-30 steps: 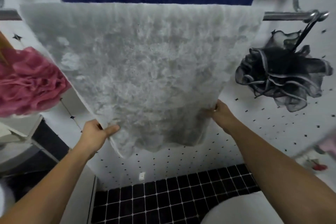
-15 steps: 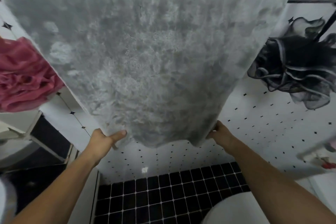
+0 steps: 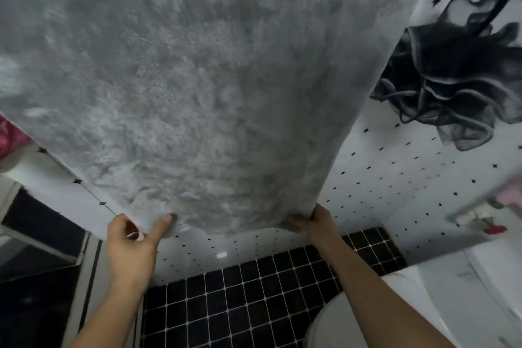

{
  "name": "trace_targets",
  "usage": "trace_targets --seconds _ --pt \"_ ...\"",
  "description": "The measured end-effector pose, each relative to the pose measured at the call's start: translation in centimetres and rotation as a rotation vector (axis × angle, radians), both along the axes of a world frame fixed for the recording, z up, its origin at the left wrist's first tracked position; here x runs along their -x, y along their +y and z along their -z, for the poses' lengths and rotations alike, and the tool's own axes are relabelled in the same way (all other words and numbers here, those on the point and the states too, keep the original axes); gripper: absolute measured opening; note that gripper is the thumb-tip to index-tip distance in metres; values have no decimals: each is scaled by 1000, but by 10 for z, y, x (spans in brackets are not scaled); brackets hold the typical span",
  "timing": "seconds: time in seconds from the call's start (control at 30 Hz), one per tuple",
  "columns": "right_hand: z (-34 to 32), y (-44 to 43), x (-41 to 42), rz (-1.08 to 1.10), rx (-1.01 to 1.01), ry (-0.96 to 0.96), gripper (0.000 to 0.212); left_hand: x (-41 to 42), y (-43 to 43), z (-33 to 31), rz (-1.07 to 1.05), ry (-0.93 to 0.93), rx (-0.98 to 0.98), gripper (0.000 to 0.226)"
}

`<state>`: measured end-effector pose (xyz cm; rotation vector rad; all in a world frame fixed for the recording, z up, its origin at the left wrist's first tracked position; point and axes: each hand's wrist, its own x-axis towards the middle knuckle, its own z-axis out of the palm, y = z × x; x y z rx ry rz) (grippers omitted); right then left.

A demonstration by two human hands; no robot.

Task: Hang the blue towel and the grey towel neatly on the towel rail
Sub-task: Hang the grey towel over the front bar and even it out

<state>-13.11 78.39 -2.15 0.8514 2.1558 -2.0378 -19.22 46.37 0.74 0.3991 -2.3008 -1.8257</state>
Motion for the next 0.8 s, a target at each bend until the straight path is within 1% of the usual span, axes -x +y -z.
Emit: trace_targets --seconds 0.1,0.17,0.23,0.27,0.33,0.37,0.43,0.47,0.5,0.53,0.57,0.63,0.7,0.8 --pt "2 16 10 -26 -114 -64 43 9 4 -3 49 -29 10 29" --pt "6 24 13 -49 -191 -106 43 15 -2 2 48 -62 3 21" --pt "8 29 21 -76 -240 -129 46 16 -8 8 51 -97 39 14" --pt "6 30 27 -95 -259 -134 49 16 -9 10 32 -109 67 16" --pt "3 30 37 -119 -297 -138 54 15 -8 16 -14 -144 110 32" --pt "3 31 42 -113 -307 -132 56 15 -8 19 -42 -197 95 41" --pt "4 36 49 -98 -319 -118 57 17 -11 30 -60 -389 -71 70" --pt "3 38 51 -102 -328 -120 55 16 -13 35 -21 -492 -162 79" --pt "3 39 53 -112 -331 -118 53 16 -14 38 50 -575 -265 83" --pt "3 39 54 -117 -335 -118 51 16 -15 42 109 -616 -373 84" --pt "3 40 54 -115 -340 -114 50 16 -14 44 129 -631 -467 84" --pt "3 41 52 -107 -353 -98 51 17 -12 49 96 -593 -624 85" --pt "2 39 48 -137 -350 -70 52 14 -9 49 66 -540 -726 82" --pt "0 36 39 -169 -307 -70 51 -3 0 51 132 -563 -685 74"
